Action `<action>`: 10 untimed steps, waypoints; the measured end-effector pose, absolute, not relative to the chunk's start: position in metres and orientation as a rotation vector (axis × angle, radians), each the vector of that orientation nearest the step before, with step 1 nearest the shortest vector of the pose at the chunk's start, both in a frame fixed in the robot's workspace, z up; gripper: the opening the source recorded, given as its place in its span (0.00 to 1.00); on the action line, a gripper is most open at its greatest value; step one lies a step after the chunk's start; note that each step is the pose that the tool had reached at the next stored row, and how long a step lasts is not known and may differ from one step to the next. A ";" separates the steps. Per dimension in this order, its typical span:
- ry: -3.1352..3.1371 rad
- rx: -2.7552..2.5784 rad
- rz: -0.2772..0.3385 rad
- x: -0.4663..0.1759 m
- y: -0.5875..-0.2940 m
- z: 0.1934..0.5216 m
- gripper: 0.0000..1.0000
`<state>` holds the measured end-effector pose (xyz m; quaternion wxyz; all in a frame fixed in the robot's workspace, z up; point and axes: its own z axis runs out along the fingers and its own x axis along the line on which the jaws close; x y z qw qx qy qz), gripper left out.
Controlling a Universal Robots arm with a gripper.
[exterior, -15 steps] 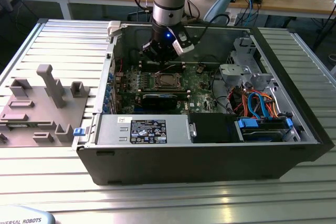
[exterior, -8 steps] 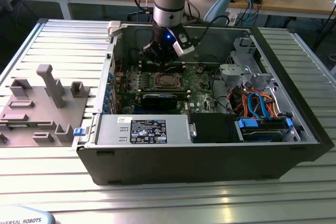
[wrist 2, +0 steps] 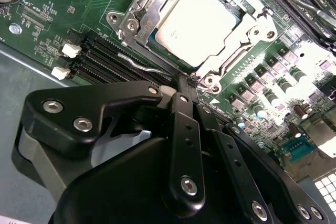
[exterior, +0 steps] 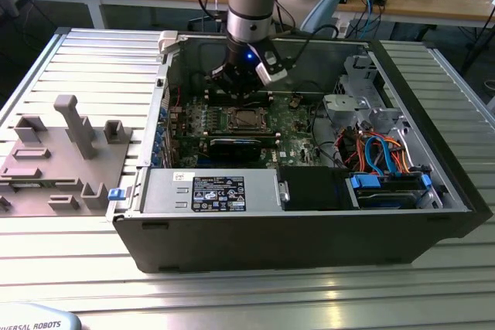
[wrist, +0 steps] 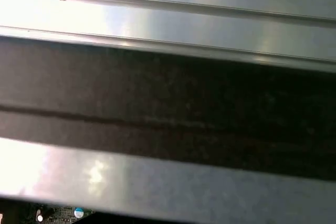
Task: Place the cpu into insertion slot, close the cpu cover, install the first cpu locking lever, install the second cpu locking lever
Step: 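Install the first cpu locking lever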
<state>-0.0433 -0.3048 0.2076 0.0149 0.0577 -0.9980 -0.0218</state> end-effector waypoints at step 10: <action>-3.105 0.181 -0.054 -0.036 -0.305 0.204 0.11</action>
